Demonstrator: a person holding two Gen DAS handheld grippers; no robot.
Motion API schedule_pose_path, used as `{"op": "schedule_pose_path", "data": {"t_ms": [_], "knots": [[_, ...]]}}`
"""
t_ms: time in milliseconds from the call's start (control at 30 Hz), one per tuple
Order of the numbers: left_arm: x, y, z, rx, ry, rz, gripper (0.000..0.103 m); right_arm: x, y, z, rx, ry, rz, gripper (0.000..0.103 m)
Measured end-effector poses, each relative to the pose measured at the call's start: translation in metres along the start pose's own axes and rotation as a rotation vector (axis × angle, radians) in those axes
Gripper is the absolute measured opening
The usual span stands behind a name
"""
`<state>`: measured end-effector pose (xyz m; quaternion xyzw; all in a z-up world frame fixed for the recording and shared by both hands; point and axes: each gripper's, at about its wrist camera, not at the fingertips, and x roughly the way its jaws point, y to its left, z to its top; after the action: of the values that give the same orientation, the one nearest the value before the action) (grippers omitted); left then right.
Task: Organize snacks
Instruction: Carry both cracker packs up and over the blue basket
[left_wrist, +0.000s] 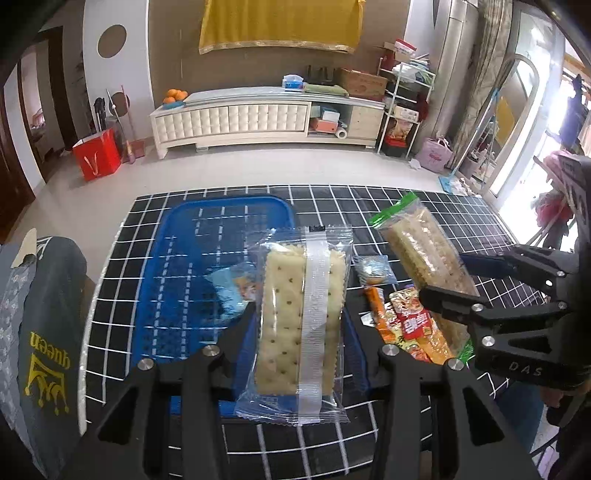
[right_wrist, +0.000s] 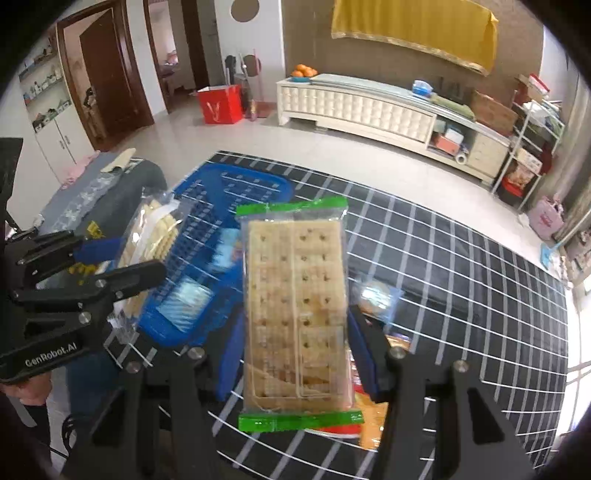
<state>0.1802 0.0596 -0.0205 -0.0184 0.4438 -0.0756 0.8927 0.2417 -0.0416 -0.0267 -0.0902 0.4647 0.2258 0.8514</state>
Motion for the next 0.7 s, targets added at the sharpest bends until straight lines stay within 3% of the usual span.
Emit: {"op": "schedule_pose_path", "data": {"t_ms": [300, 600, 700], "knots": [[-0.008, 0.05, 0.001, -0.032, 0.015, 0.051, 0.042, 0.016, 0.04, 0.023, -0.005, -0.009, 0.067, 0.058], [0.028, 0.06, 0.004, -0.08, 0.091, 0.019, 0.042, 0.036, 0.044, 0.025, 0.035, 0.032, 0.07, 0.058], [0.04, 0.054, 0.002, -0.066, 0.114, 0.043, 0.042, 0.037, 0.035, 0.025, 0.047, 0.031, 0.042, 0.058]]}}
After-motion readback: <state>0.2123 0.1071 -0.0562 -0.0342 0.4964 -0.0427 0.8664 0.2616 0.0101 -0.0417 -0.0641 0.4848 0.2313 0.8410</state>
